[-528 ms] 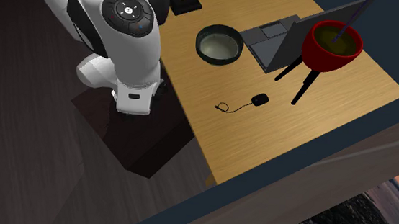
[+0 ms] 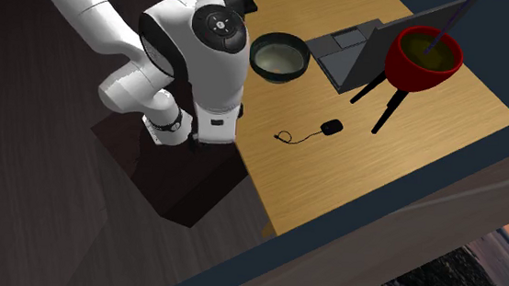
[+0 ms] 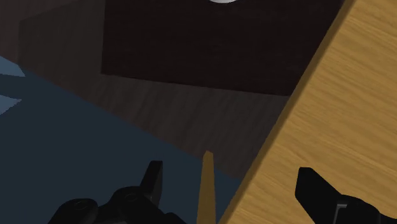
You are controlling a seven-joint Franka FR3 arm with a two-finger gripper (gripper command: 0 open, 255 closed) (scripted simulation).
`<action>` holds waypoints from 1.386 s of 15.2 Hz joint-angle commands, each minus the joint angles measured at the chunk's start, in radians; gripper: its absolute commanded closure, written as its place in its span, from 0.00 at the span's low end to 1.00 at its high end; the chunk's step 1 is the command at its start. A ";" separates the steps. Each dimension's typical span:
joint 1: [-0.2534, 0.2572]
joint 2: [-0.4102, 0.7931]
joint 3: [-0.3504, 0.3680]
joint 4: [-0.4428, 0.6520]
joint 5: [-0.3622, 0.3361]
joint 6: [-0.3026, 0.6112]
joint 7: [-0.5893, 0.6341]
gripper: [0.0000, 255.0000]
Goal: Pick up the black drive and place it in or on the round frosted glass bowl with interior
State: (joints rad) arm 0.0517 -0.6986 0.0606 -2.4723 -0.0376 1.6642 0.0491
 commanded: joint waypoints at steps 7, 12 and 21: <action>0.080 0.181 0.102 0.033 0.079 0.194 0.060 0.00; 0.120 0.307 0.166 0.083 0.105 0.303 0.097 0.00; 0.145 0.431 0.218 0.087 0.105 0.446 0.130 0.00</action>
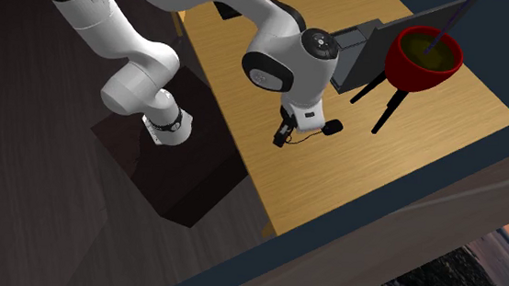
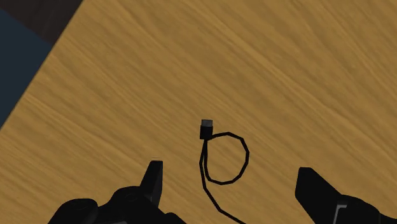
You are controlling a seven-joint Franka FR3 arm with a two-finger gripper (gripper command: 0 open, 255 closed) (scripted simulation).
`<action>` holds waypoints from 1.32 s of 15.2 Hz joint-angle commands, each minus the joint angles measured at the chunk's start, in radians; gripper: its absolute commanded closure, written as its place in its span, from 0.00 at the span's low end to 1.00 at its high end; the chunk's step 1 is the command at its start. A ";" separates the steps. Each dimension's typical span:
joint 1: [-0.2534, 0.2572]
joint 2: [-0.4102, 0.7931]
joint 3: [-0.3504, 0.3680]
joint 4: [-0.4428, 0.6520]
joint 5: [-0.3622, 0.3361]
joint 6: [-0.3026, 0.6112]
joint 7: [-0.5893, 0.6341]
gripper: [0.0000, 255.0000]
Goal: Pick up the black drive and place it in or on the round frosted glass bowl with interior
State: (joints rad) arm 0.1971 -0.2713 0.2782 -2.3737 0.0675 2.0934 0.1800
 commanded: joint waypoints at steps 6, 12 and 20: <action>-0.001 0.020 0.003 -0.034 -0.003 0.054 0.002 0.00; -0.001 0.020 0.003 -0.034 -0.003 0.053 0.002 1.00; -0.001 0.020 0.003 -0.034 -0.003 0.054 0.002 1.00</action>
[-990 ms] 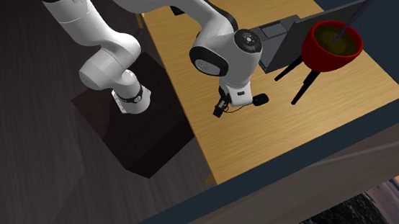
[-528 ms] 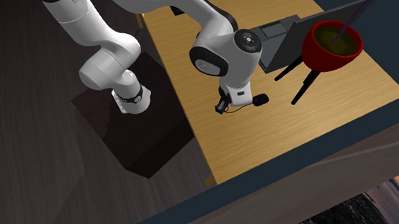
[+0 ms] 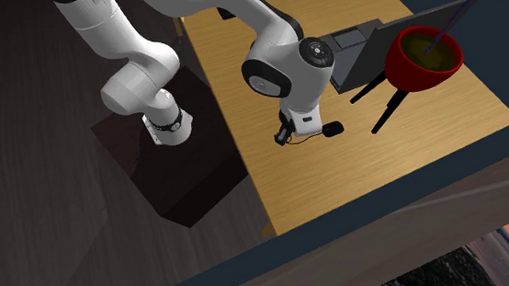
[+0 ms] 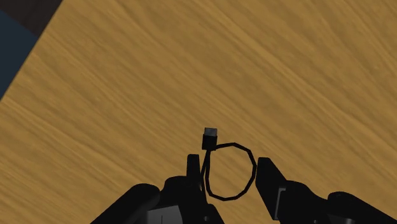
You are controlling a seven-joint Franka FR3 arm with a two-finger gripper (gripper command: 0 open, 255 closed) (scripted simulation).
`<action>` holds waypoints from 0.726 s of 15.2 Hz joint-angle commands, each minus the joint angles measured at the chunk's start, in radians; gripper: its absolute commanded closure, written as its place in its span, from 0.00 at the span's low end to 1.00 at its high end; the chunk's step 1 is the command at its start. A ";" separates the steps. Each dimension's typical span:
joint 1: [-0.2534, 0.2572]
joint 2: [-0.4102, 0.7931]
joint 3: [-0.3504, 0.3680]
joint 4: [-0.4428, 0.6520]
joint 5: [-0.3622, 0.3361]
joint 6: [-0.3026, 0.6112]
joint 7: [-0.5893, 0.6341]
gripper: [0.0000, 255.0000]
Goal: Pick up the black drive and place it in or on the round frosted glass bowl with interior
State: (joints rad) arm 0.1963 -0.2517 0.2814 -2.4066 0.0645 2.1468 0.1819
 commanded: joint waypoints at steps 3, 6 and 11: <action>0.000 -0.019 -0.004 0.024 0.003 -0.043 -0.004 1.00; 0.001 -0.035 -0.007 0.051 0.005 -0.086 -0.007 1.00; 0.000 -0.058 -0.013 0.099 0.007 -0.156 -0.010 1.00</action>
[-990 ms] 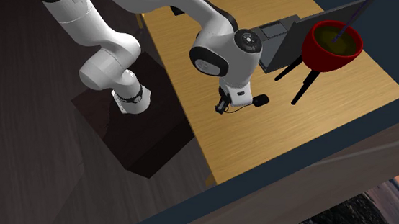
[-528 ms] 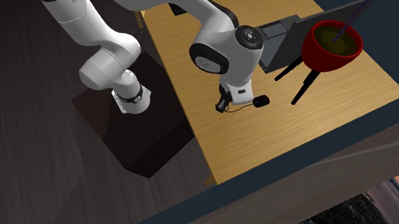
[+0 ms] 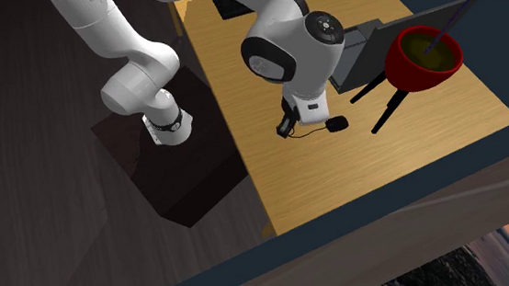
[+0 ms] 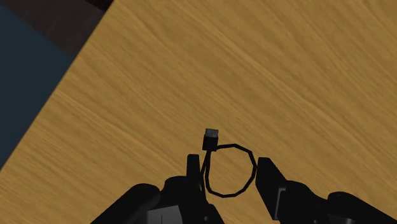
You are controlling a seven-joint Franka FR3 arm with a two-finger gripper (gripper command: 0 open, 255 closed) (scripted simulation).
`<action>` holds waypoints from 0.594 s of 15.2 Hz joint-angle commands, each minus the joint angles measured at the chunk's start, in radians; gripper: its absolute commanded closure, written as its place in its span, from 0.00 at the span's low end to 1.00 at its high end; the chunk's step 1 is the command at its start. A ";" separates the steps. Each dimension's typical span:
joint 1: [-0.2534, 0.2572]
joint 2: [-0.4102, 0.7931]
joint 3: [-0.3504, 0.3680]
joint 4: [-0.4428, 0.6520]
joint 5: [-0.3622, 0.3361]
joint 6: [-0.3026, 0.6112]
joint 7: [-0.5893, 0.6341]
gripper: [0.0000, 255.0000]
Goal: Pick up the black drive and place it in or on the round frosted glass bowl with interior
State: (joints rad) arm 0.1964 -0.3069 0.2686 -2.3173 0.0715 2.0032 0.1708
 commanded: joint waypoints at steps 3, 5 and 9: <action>0.000 -0.013 -0.003 0.041 0.001 -0.054 -0.001 1.00; 0.000 -0.019 -0.005 0.063 0.001 -0.082 -0.002 1.00; -0.001 -0.028 -0.009 0.109 0.001 -0.137 -0.003 1.00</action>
State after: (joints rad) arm 0.1947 -0.3358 0.2587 -2.2260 0.0724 1.8832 0.1649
